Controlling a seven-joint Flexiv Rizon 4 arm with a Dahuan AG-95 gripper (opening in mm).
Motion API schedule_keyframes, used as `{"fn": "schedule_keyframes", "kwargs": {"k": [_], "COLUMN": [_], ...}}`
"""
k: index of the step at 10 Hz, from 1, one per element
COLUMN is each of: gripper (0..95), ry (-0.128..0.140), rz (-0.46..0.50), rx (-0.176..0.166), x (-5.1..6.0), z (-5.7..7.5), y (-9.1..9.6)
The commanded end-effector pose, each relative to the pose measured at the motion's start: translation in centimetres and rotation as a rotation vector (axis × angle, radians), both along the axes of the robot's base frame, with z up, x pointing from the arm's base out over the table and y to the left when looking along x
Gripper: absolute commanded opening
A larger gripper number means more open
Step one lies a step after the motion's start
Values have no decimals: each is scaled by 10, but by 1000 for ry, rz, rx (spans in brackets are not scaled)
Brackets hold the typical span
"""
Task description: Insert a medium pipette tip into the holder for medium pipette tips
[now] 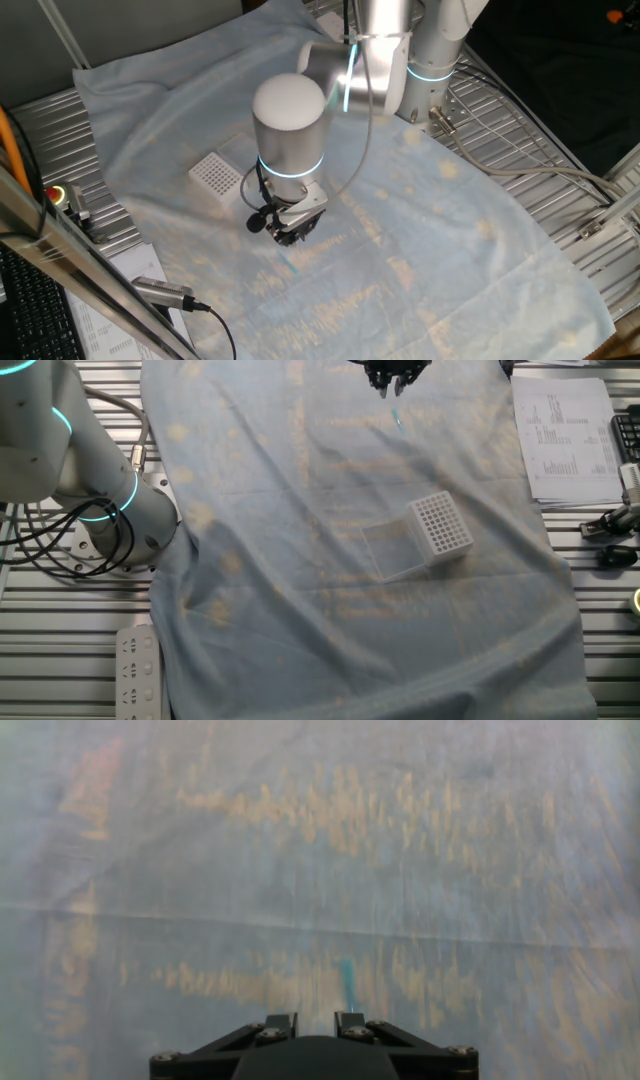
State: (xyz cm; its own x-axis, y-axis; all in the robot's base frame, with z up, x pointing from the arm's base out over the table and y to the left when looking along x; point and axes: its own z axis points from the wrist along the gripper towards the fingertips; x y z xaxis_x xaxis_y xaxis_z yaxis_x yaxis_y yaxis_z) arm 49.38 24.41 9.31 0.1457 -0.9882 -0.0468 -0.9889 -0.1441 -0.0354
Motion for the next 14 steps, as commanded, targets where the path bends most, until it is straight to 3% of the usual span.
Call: {"fn": "schedule_keyframes", "kwargs": {"k": [1,6,8,11,13,14], "gripper": [190,190,190,190,190,190], "ry": [-12,-16,-20,-21,-20,-20], "rz": [-10,-26,-45,-41,-41,-45], "rx": [9,-5,-39,-59,-137,-154], "x": [9,19,21,21,21,21], "z": [-9,-20,-23,-31,-33,-33], "y": [2,14,20,25,26,26]}}
